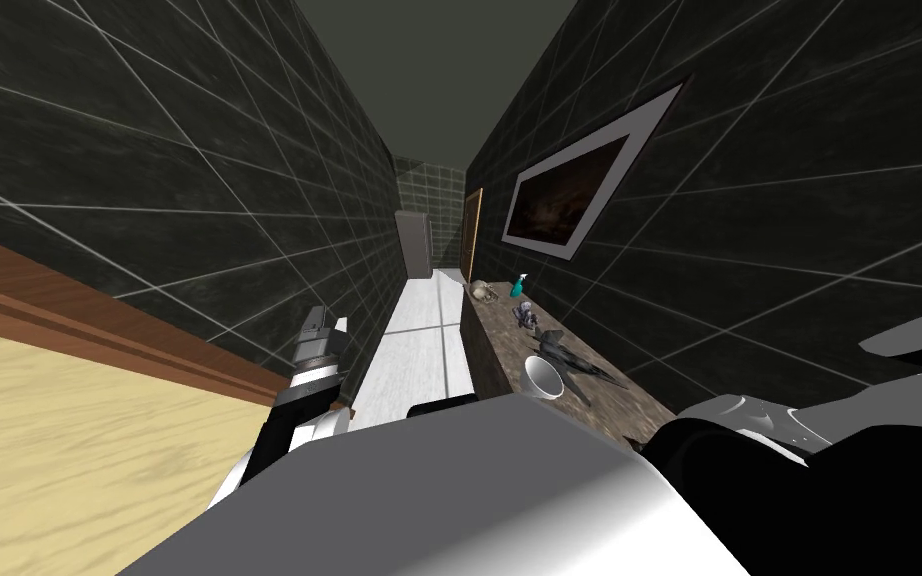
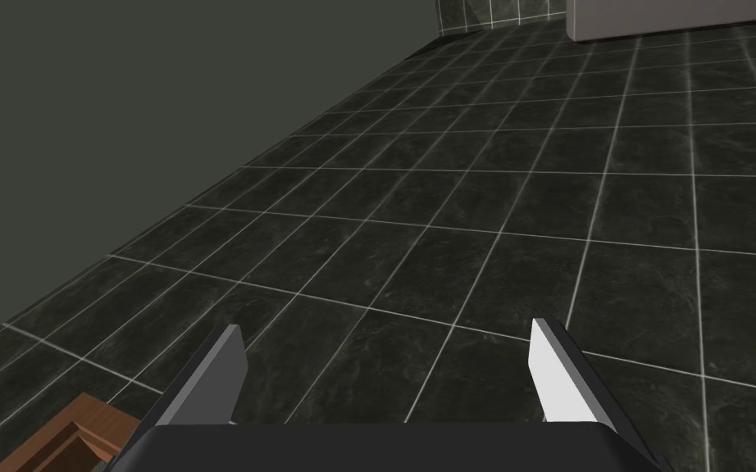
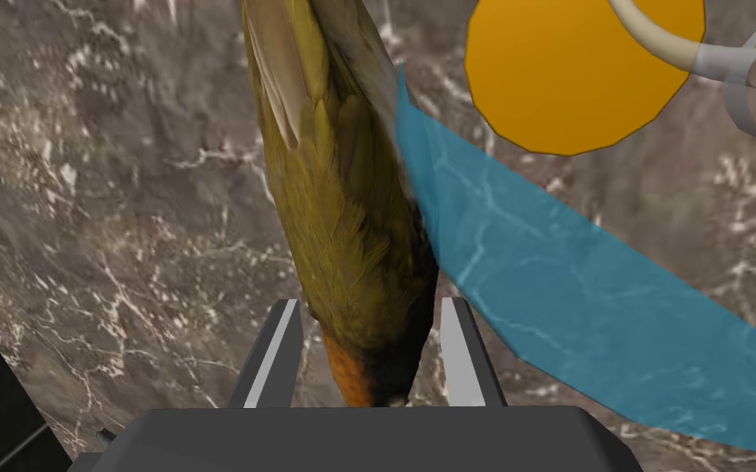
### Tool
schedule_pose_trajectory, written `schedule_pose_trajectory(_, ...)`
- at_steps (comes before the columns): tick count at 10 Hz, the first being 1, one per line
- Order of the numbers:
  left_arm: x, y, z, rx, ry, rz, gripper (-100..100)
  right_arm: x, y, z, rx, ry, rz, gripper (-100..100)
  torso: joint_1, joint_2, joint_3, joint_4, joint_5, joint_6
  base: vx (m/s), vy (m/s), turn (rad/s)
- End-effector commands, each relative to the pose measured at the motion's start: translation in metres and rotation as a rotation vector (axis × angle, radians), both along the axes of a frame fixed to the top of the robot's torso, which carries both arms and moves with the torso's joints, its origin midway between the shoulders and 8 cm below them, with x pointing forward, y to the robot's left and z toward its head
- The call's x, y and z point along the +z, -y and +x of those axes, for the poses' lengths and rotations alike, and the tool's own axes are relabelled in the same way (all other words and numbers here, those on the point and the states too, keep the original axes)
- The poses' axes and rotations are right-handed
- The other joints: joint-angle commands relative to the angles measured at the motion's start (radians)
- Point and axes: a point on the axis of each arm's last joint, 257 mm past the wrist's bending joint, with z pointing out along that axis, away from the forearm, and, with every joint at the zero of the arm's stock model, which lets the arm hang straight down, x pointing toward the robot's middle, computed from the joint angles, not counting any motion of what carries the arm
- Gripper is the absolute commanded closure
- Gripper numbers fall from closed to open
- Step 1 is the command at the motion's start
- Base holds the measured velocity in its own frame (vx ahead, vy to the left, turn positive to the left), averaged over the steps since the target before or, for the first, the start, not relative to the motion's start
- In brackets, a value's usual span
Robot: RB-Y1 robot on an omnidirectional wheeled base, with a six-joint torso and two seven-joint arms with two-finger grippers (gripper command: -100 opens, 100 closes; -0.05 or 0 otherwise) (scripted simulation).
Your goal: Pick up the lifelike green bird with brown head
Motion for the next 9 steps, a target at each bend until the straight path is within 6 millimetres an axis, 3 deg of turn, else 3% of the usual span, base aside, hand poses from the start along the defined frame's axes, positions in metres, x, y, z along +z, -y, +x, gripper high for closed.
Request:
schedule_pose_trajectory(1,0.0,0.0,0.0,0.0,0.0,0.0,0,-0.005,0.005,0.007,0.032,0.016,0.021,100,0.0,0.0,0.0,0.0,0.0,0.0,0.045,0.044,-0.168)
schedule_pose_trajectory(6,0.0,0.0,0.0,0.0,0.0,0.0,0,-0.006,0.035,0.017,0.104,0.029,0.032,100,0.0,-0.001,-0.001,-0.001,-0.008,0.005,0.067,0.065,-0.218)
schedule_pose_trajectory(9,0.0,0.0,0.0,0.0,0.0,0.0,0,-0.003,0.044,0.017,0.104,0.027,0.017,100,-0.005,0.004,0.002,0.0,-0.008,0.004,-0.001,-0.001,0.005)
